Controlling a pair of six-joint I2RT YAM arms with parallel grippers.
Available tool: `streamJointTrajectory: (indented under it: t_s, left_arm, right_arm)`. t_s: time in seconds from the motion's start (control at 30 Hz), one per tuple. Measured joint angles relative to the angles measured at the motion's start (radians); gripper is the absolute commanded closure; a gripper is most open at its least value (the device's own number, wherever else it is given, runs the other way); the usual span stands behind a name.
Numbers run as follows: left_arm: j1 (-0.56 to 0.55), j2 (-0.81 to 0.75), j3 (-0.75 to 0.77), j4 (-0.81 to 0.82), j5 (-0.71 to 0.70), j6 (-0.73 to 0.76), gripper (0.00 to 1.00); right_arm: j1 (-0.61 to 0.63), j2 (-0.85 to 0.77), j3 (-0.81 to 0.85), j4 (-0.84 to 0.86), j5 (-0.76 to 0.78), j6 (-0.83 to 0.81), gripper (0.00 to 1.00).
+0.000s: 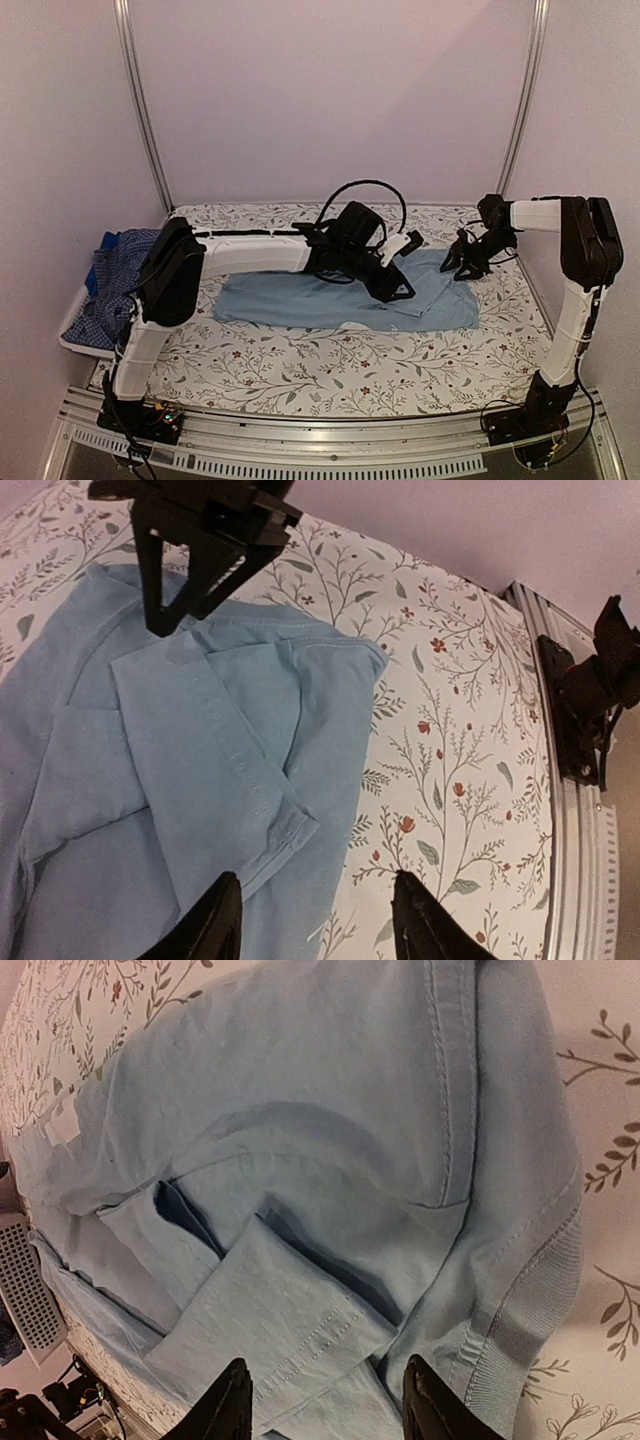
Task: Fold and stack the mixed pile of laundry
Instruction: Smooth out the rectangle-folded T-shirt at the center of the board.
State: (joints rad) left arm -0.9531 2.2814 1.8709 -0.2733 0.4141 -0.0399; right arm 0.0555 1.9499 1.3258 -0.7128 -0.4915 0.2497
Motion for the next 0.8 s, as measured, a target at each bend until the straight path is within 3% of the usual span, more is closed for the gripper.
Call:
streamJointTrajectory:
  t_s: [0.17,0.8]
  left_arm:
    - [-0.011,0.082,0.042,0.036,0.078,0.072,0.5]
    - [-0.03,0.247,0.14,0.06,0.103,0.237,0.51]
  right_arm:
    - [0.0,0.039,0.045,0.033,-0.019,0.0,0.51]
    - [0.0,0.09,0.046,0.04,-0.038,-0.004,0.58]
